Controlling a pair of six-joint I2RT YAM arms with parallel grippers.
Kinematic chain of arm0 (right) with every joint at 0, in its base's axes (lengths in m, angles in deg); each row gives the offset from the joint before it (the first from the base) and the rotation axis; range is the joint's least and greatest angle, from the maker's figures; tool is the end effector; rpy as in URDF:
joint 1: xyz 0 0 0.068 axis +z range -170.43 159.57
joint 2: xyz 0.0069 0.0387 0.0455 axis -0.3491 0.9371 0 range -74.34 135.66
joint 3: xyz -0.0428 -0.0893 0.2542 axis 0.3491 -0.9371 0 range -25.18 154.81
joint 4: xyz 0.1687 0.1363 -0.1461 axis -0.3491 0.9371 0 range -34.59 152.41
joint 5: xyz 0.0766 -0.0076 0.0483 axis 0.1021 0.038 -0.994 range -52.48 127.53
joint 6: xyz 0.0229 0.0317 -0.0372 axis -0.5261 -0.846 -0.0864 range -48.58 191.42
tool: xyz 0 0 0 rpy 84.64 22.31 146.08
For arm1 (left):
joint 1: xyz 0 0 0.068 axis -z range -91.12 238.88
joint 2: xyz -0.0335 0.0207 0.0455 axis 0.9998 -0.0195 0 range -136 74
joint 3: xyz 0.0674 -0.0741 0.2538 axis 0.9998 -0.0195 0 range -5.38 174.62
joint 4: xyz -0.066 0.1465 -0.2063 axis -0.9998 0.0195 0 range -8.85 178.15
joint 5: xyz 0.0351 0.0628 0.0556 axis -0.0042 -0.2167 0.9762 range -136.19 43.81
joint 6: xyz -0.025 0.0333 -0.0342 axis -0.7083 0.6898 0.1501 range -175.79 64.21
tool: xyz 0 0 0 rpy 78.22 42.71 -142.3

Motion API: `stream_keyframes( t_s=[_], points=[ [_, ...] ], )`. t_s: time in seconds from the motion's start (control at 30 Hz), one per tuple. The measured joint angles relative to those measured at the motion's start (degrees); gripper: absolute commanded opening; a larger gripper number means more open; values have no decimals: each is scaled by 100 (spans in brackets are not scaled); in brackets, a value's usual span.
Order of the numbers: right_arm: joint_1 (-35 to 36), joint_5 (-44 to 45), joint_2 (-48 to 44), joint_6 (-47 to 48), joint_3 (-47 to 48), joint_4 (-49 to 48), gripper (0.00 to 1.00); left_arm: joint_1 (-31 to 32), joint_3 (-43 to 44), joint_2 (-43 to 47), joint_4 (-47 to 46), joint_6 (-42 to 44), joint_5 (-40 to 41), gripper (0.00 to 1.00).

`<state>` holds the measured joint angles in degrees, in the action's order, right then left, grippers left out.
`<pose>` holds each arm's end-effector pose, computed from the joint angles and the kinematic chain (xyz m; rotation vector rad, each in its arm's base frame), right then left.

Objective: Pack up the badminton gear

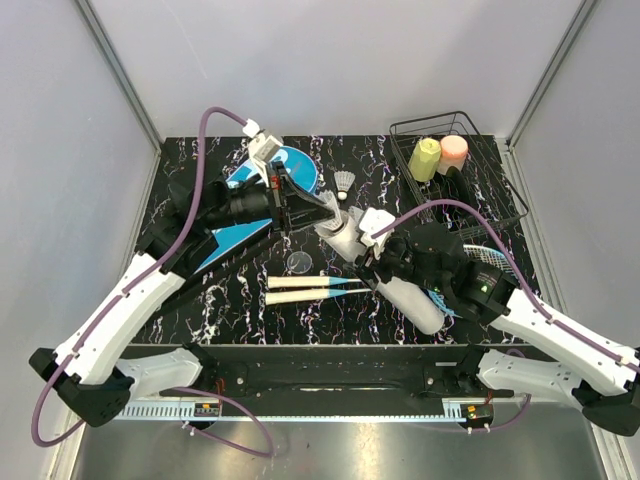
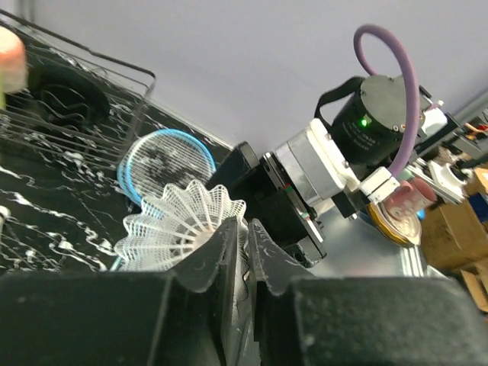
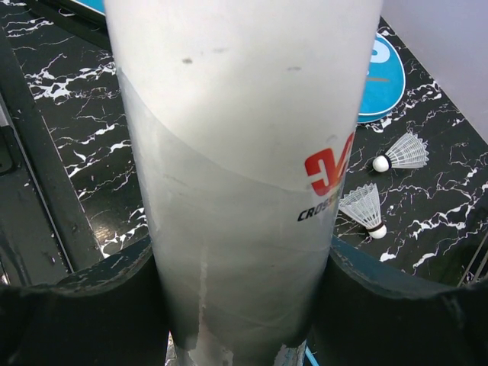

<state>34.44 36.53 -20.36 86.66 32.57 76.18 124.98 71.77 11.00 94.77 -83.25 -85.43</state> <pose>0.1203 0.1722 0.3710 -1.0994 1.5456 0.4914 0.1683 -0.1505 0.4678 0.7134 1.5944 -1.3718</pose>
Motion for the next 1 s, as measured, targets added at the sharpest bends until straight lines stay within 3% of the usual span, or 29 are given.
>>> stream_keyframes(
  t_s=[0.1, 0.17, 0.27, 0.43, 0.5, 1.0],
  points=[
    [0, 0, -44, -4, 0, 0, 34, 72, 0, -166, 20, 17, -225, 43],
    [0, 0, -92, -7, 0, -2, 33, 76, 0, -234, 101, 46, -332, 64],
    [0, 0, -179, -7, 0, -7, 33, 72, 0, -264, 184, 66, -509, 77],
    [0, 0, -216, -9, -2, -13, 33, 72, -2, -267, 31, -48, -844, 84],
    [0, -7, -216, -13, -2, -17, 32, 79, -2, -282, -87, -157, -973, 92],
    [-2, 26, -170, -55, -26, 216, 32, 354, 11, -796, -116, -260, -1281, 95]
  ],
)
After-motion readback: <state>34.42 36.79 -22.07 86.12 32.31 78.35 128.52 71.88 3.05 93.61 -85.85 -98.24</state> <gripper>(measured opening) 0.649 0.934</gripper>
